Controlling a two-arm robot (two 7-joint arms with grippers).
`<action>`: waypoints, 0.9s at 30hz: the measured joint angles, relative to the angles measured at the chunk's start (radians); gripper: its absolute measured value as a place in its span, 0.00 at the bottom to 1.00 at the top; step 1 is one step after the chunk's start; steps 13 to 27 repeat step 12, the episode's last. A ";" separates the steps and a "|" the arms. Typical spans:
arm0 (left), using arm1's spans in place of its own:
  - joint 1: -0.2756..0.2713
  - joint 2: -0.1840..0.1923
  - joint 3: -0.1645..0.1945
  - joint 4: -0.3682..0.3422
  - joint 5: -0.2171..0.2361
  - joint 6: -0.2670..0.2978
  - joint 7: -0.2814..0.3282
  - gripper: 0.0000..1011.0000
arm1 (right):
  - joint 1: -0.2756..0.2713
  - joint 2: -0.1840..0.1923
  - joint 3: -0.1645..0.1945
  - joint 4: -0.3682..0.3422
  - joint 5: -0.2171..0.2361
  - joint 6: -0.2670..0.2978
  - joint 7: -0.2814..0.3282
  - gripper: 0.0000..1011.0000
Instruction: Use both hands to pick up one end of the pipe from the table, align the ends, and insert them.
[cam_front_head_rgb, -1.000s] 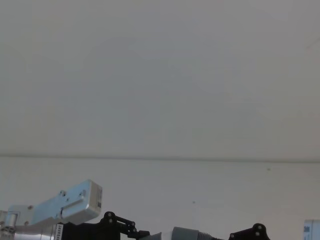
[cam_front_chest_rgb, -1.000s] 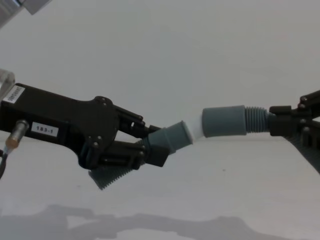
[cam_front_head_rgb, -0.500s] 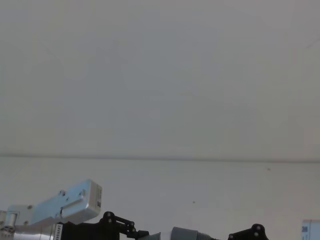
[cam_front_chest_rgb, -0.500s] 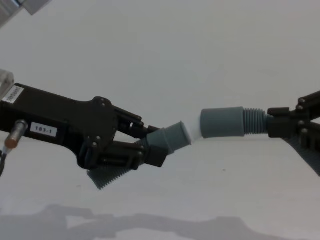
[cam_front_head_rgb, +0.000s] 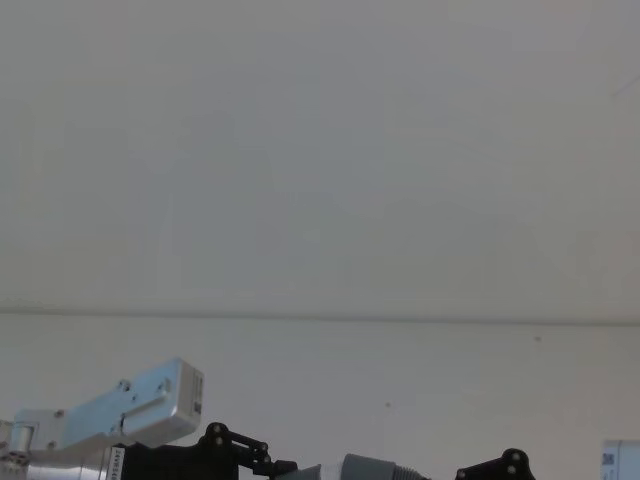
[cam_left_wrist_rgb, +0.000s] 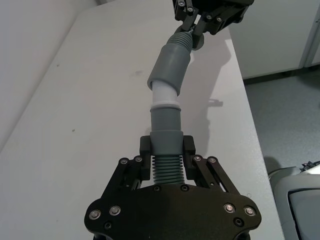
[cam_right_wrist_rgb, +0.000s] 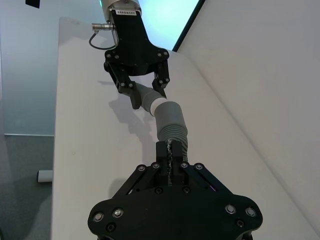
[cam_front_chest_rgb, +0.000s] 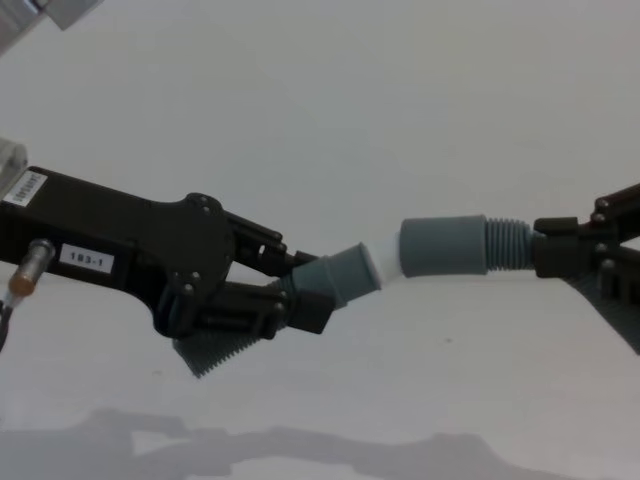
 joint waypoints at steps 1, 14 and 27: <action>0.000 0.000 0.000 0.000 0.000 0.000 0.000 0.33 | 0.000 0.000 0.000 0.000 0.000 0.000 0.000 0.04; 0.000 0.000 0.000 0.000 0.000 0.000 0.000 0.33 | 0.001 0.000 -0.001 0.000 0.000 0.000 0.000 0.04; 0.000 0.000 0.000 0.000 0.000 0.000 0.000 0.33 | 0.001 0.000 -0.001 0.000 0.000 0.000 0.000 0.04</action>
